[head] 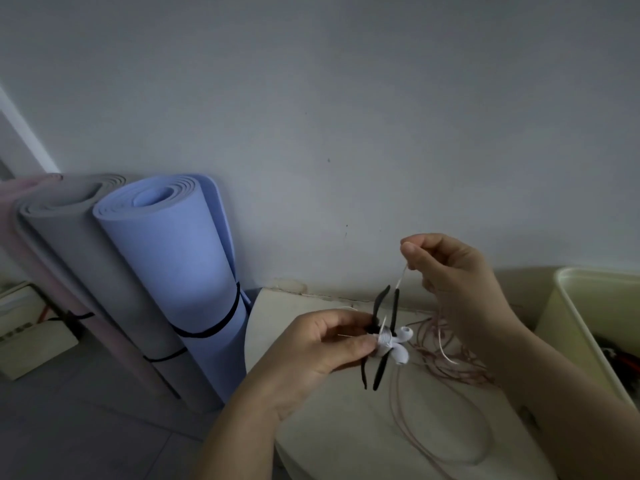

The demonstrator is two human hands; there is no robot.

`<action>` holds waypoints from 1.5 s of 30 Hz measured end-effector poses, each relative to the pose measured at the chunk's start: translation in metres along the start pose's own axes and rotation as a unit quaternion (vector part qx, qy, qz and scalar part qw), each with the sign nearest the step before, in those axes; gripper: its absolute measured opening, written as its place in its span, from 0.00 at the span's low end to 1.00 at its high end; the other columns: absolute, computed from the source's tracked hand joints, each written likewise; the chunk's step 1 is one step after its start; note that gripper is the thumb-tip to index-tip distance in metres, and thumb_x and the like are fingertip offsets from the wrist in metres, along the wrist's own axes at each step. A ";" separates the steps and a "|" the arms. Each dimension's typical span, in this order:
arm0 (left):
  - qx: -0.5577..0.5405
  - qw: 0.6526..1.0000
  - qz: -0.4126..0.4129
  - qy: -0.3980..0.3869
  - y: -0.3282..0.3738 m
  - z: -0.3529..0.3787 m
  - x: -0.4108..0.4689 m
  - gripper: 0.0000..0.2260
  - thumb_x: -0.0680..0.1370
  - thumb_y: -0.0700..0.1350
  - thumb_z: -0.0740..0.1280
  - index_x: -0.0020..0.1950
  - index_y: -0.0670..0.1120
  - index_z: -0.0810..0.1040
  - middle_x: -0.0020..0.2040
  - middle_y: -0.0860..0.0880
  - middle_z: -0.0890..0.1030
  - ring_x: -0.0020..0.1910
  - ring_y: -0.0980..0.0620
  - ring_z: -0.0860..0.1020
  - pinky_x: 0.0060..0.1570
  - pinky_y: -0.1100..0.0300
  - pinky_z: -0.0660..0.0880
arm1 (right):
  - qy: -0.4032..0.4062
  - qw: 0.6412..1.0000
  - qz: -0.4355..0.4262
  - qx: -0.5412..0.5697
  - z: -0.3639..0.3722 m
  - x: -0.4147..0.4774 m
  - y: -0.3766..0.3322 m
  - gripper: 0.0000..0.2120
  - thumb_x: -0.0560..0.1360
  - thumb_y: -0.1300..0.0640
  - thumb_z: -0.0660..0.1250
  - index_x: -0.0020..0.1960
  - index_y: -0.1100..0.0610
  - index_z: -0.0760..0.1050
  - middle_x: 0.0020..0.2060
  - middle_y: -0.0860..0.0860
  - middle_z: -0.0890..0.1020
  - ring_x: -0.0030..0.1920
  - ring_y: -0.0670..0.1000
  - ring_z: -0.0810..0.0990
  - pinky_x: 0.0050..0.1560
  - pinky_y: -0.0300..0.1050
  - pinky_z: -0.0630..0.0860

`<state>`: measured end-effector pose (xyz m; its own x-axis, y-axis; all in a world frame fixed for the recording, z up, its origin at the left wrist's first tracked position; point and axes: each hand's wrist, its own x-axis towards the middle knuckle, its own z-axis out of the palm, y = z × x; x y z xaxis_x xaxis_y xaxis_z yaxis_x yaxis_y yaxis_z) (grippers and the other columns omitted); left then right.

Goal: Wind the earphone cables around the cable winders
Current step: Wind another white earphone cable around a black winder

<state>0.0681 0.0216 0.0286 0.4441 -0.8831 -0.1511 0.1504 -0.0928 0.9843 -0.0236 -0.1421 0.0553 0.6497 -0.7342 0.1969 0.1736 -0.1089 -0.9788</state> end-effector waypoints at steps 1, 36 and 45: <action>-0.009 1.000 0.009 -0.011 0.000 0.000 0.000 0.11 0.67 0.45 0.78 0.49 0.49 0.86 0.52 0.45 0.85 0.54 0.48 0.82 0.58 0.56 0.77 | 0.002 1.000 0.006 -0.005 0.001 0.000 0.002 0.02 0.74 0.59 0.68 0.42 0.56 0.78 0.25 0.42 0.76 0.25 0.38 0.71 0.29 0.27 0.66; 0.092 0.969 0.027 0.225 -0.006 -0.002 0.004 0.06 0.72 0.49 0.73 0.48 0.57 0.80 0.44 0.62 0.83 0.47 0.61 0.81 0.52 0.57 0.79 | -0.190 0.865 -0.230 -0.404 0.013 -0.019 -0.004 0.05 0.73 0.52 0.70 0.40 0.50 0.80 0.34 0.43 0.78 0.35 0.44 0.75 0.34 0.36 0.70; 0.051 0.997 0.012 0.065 -0.002 -0.002 -0.003 0.08 0.75 0.41 0.70 0.52 0.48 0.83 0.48 0.49 0.85 0.50 0.52 0.83 0.53 0.59 0.78 | -0.149 0.948 -0.063 -0.272 -0.008 -0.011 -0.006 0.05 0.73 0.48 0.68 0.38 0.45 0.78 0.30 0.45 0.81 0.24 0.45 0.69 0.28 0.41 0.69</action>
<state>0.0684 0.0253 0.0270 0.5573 -0.8197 -0.1320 0.0517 -0.1244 0.9909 -0.0379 -0.1386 0.0582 0.8440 -0.4783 0.2427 -0.0905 -0.5730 -0.8145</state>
